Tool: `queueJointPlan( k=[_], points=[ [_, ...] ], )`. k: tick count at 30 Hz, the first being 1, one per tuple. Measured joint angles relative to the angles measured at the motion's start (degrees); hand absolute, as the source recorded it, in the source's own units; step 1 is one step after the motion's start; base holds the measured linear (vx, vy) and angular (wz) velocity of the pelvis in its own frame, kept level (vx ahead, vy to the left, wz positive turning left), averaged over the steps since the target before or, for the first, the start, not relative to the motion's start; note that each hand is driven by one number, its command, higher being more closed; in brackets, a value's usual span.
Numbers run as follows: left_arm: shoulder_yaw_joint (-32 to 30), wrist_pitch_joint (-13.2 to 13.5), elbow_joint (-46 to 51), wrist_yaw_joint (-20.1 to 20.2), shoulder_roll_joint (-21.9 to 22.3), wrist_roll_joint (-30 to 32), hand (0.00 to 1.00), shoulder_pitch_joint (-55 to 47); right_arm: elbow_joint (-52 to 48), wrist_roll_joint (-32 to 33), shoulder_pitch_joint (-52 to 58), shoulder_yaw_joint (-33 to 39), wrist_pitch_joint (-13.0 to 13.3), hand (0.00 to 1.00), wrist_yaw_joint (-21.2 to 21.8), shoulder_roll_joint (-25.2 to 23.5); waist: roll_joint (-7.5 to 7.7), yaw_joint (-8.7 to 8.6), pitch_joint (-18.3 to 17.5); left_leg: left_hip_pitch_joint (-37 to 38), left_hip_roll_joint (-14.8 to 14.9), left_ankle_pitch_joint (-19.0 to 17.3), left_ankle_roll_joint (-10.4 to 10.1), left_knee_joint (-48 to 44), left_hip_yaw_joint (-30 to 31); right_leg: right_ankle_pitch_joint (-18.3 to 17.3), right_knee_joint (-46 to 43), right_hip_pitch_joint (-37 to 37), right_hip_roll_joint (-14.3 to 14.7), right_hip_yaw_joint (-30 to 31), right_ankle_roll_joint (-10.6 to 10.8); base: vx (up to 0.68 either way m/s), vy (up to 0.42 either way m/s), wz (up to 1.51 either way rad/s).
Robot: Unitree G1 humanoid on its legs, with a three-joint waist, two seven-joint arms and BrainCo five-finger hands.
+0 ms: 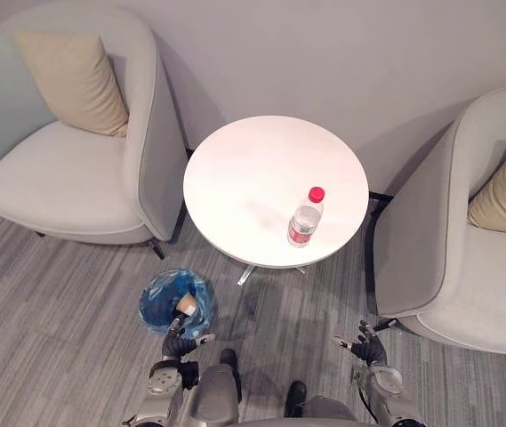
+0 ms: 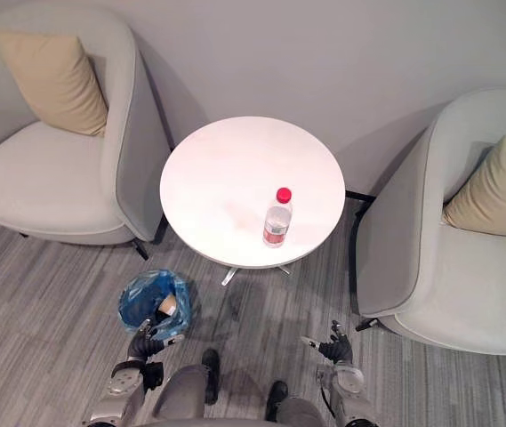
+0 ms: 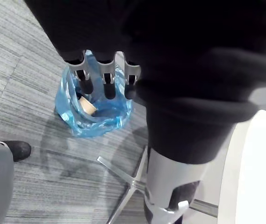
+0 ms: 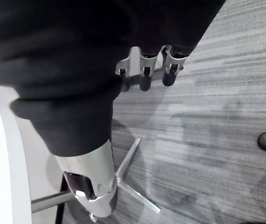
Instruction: Gather rubbish on tea table into small bin, then transfer packed bag to large trash can.
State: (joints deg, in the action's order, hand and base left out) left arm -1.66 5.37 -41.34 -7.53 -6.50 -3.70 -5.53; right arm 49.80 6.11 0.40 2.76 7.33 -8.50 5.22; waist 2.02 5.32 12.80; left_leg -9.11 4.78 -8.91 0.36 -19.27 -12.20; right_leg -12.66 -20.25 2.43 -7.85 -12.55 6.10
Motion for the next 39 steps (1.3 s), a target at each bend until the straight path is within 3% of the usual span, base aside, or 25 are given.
queueJointPlan(
  k=[4, 6, 7, 8, 14, 21, 32, 39],
  points=[
    [0.1, 0.0, -1.0, 0.0, -1.0, -0.1, 0.00, 0.2, 2.2, 0.0, 0.1, -2.1, -0.5, 0.00, 0.1, -0.2, 0.60, -0.21, -0.3, 1.3, -0.9, -0.8, 1.1, 0.3, 0.9, 0.5, -10.0, 4.1, -2.2, 0.0, 0.3, 0.07, 0.048, 0.09],
    [0.6, 0.1, -1.2, -0.1, -1.4, -0.1, 0.00, 0.3, 3.0, 0.0, 0.0, -2.2, -0.5, 0.00, 0.1, -0.2, 0.58, -0.67, -0.4, 1.6, -0.8, -0.5, 0.7, 0.3, 2.7, 0.2, -4.9, 3.8, -0.7, 1.5, -0.5, 0.09, -0.033, 0.42],
    [0.8, 0.1, -1.5, -0.1, -2.3, -0.1, 0.00, 0.3, 3.1, 0.0, 0.0, -2.3, -0.5, 0.00, 0.1, -0.2, 1.52, -0.81, -0.8, 1.3, -1.1, -0.5, 0.5, -0.5, 2.8, 2.3, -0.7, 3.8, -0.1, 2.8, -1.4, 0.13, -0.084, 0.47],
    [1.0, 0.1, -2.5, -0.1, -2.6, -0.1, 0.00, 0.5, 3.6, 0.0, -0.1, -2.2, -0.6, 0.00, 0.0, 0.3, 1.55, -1.20, -1.3, 1.0, -1.2, -1.0, -0.1, -1.7, 4.3, 3.5, 1.2, 3.1, 0.2, 2.8, -1.8, 0.12, -0.077, 0.33],
    [1.0, 0.1, -3.3, -0.1, -0.9, -0.1, 0.00, 0.0, 3.4, 0.0, -0.9, -2.2, -0.6, 0.00, 0.2, 1.5, 0.00, -1.23, -2.2, 1.0, 0.1, -0.2, -1.2, 0.9, 5.1, 7.0, 10.2, -0.4, 2.9, 1.5, -2.6, 0.09, -0.048, 0.04],
    [1.2, 0.2, -3.8, 0.1, -0.6, -0.1, 0.00, 0.5, 2.6, 0.0, 0.2, -2.0, 0.0, 0.00, 0.2, 2.0, -0.10, -1.30, -2.5, 3.1, -0.8, 2.0, -1.7, 4.7, 6.6, 9.0, 15.4, -4.2, 3.5, -0.1, -2.7, 0.04, -0.028, 0.12],
    [1.8, 0.2, -3.0, 1.2, -0.5, 0.1, 0.00, -1.3, -16.1, -3.8, 3.1, -2.1, 1.4, 0.00, 0.0, 2.8, -0.80, -1.32, -3.2, 5.8, -1.3, 8.9, -2.3, 15.2, 6.8, 11.6, 17.7, -3.0, 3.6, 0.1, -3.5, -0.08, -0.026, 0.00],
    [2.2, 0.2, -1.8, 1.3, -0.6, 2.2, 0.00, -4.0, -23.0, -6.8, 4.2, -2.2, 2.7, 0.00, -0.1, 3.4, -0.87, -1.24, -4.6, 6.1, -1.7, 10.1, -2.4, 17.6, 7.1, 12.0, 18.9, -2.5, 3.5, 0.1, -3.0, -0.03, -0.002, 0.00]
  ],
)
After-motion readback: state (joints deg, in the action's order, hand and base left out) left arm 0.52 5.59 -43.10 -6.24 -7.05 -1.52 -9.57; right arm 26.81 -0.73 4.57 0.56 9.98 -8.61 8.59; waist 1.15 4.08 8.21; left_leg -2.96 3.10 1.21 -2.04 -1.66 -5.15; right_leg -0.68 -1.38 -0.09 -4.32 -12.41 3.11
